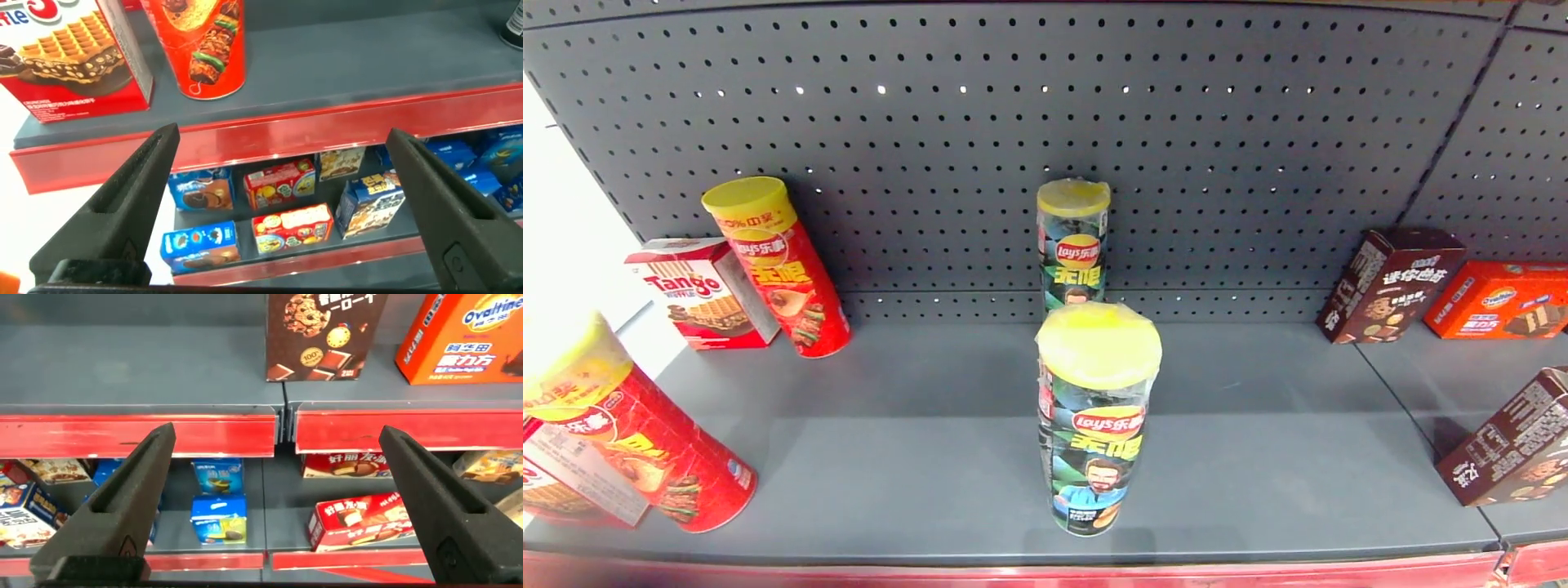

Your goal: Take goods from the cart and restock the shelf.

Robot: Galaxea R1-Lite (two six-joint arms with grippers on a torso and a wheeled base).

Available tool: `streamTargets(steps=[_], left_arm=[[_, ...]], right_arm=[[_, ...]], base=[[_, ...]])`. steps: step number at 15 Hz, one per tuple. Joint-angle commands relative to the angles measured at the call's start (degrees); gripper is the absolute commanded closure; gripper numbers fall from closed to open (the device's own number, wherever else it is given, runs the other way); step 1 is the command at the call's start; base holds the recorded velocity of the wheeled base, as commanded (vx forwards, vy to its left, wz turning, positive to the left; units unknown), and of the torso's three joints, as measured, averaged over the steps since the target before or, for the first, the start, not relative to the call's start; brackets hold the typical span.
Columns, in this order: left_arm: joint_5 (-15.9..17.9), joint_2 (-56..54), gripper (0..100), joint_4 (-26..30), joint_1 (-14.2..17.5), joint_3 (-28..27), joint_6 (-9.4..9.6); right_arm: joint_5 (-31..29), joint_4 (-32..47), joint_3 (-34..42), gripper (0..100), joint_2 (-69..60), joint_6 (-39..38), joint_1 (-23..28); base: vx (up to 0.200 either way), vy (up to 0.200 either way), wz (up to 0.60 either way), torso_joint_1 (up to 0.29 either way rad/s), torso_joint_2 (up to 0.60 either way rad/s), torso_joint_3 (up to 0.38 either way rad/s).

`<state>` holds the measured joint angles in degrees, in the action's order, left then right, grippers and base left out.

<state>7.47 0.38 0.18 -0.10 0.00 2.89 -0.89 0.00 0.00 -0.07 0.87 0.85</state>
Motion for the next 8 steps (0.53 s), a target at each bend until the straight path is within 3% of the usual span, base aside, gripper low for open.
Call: streamTargets(steps=[1,8], left_arm=[[0.0,-0.03,0,-0.01,0.01,0.0,0.01],[0.0,-0.03,0,-0.01,0.01,0.0,0.01]], right_arm=[[0.01,0.0,0.0,0,0.07,0.01,0.03],[-0.08,0.0,0.0,0,0.07,-0.07,0.03]], base=[[0.0,0.0,0.0,0.0,0.0,0.0],[0.0,0.0,0.0,0.0,0.0,0.0]])
